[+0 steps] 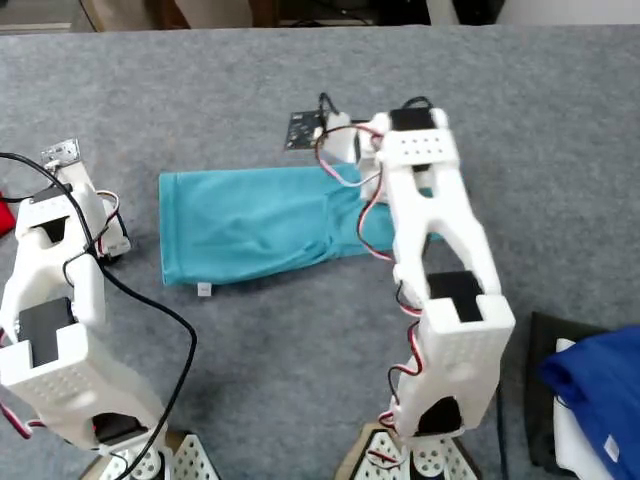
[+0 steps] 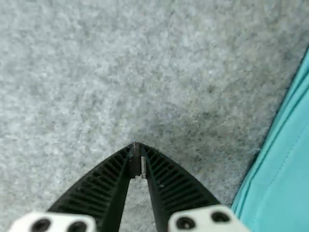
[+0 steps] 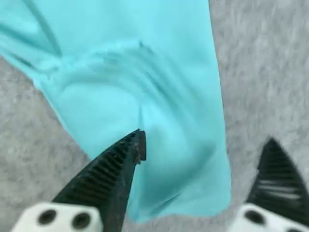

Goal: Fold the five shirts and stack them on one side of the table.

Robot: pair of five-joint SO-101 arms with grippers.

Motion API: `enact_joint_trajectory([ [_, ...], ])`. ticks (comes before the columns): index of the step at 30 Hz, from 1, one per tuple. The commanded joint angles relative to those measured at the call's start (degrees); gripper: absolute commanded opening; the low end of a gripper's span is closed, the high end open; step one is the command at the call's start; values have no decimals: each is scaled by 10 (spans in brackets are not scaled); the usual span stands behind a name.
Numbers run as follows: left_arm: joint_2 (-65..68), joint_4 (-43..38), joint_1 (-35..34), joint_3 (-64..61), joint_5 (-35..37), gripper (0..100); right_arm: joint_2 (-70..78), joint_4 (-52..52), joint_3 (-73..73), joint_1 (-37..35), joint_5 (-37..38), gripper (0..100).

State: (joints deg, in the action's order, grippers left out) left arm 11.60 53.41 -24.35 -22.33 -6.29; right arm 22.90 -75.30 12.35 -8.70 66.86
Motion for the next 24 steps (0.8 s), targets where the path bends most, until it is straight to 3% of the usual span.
enact_joint_trajectory([
  [1,1,1,-1,23,3,19,-1,-56,49,36,1,272],
  [5,1,0,-1,23,3,19,1,-73,38,73,1,16],
  [6,1,0,-1,23,3,19,3,-70,34,79,1,2],
  [8,1,0,-1,23,3,19,3,-47,17,83,0,49],
  [18,1,1,-1,23,3,19,114,227,-21,65,-51,54],
  [20,1,1,-1,23,3,19,149,229,12,69,-67,54],
  [24,1,-1,-1,23,3,19,160,124,98,77,-93,51],
])
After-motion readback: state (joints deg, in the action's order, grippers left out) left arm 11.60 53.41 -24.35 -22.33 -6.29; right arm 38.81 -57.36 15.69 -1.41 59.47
